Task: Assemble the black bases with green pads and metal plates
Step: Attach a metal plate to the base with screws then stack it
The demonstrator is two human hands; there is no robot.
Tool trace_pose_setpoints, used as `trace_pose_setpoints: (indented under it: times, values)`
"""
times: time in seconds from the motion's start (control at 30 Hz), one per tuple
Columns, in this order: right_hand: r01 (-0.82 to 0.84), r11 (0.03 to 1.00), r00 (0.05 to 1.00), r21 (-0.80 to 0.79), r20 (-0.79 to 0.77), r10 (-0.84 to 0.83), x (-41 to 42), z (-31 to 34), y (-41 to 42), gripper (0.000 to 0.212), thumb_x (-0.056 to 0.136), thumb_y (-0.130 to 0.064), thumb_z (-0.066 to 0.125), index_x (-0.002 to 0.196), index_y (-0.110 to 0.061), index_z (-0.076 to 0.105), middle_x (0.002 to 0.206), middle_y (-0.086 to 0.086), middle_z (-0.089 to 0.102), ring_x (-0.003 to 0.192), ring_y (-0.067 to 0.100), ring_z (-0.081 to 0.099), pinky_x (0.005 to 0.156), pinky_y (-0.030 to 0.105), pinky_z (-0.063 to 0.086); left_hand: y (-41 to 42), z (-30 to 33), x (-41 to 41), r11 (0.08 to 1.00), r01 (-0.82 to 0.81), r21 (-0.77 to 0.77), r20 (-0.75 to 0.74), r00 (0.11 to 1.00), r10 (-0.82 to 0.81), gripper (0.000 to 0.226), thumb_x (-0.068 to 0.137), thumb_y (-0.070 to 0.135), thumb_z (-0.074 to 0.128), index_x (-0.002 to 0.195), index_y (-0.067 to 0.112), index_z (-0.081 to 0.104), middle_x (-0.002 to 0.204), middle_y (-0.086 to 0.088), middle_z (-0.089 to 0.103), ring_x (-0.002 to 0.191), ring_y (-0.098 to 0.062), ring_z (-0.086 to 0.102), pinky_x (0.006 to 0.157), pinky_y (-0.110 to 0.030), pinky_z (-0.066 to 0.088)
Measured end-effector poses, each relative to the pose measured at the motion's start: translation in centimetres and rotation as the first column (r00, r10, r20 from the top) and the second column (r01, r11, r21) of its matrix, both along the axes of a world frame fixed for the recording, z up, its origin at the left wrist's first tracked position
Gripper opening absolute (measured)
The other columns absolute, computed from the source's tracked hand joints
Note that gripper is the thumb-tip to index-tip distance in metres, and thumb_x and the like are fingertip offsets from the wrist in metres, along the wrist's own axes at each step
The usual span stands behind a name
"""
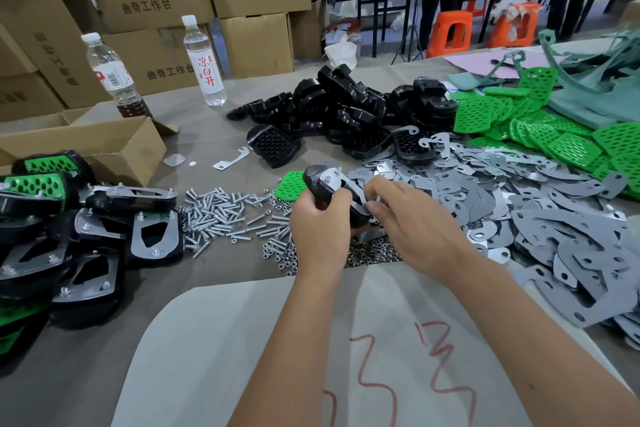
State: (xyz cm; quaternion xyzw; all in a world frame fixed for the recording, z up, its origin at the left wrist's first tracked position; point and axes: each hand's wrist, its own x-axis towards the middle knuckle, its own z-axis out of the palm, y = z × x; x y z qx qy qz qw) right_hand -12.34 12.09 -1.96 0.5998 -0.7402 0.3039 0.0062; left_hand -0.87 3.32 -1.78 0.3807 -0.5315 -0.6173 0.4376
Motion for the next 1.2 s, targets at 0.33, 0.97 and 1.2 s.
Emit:
trace_pose_setpoints:
  times: [0.33, 0.97, 1.2]
  values:
    - [-0.077, 0.995, 0.997, -0.063, 0.025, 0.078, 0.6, 0.6, 0.2, 0.018, 0.108, -0.031, 0.040, 0.094, -0.024, 0.047, 0.087, -0.004, 0.046, 0.077, 0.023, 0.048, 0.071, 0.048, 0.046, -0.1, 0.1, 0.1, 1.000, -0.006, 0.004, -0.035, 0.999, 0.007, 0.014, 0.072, 0.025, 0.062, 0.073, 0.010, 0.061, 0.072, -0.010, 0.063, 0.071, -0.029, 0.061, 0.068, -0.063, 0.061]
    - [0.166, 0.975, 0.984, -0.148, 0.094, -0.153, 0.9, 0.0, -0.4, 0.033, 0.110, -0.017, 0.039, 0.077, -0.016, 0.039, 0.072, -0.006, 0.038, 0.068, 0.023, 0.039, 0.064, 0.038, 0.024, 0.5, -0.4, 0.1, 0.963, 0.070, -0.261, -0.008, 0.997, -0.075, 0.017, 0.081, 0.033, 0.075, 0.090, 0.019, 0.070, 0.092, -0.016, 0.070, 0.079, -0.020, 0.067, 0.078, -0.048, 0.062]
    - [0.325, 0.940, 0.934, -0.100, 0.186, -0.304, 0.8, 0.1, -0.6, 0.042, 0.108, -0.015, 0.039, 0.066, -0.020, 0.033, 0.063, -0.004, 0.041, 0.059, 0.012, 0.037, 0.063, 0.037, 0.014, 0.9, -0.4, -0.3, 0.900, 0.106, -0.422, 0.010, 0.994, -0.112, 0.023, 0.081, 0.022, 0.079, 0.101, 0.014, 0.071, 0.093, -0.007, 0.075, 0.087, -0.028, 0.072, 0.084, -0.049, 0.061]
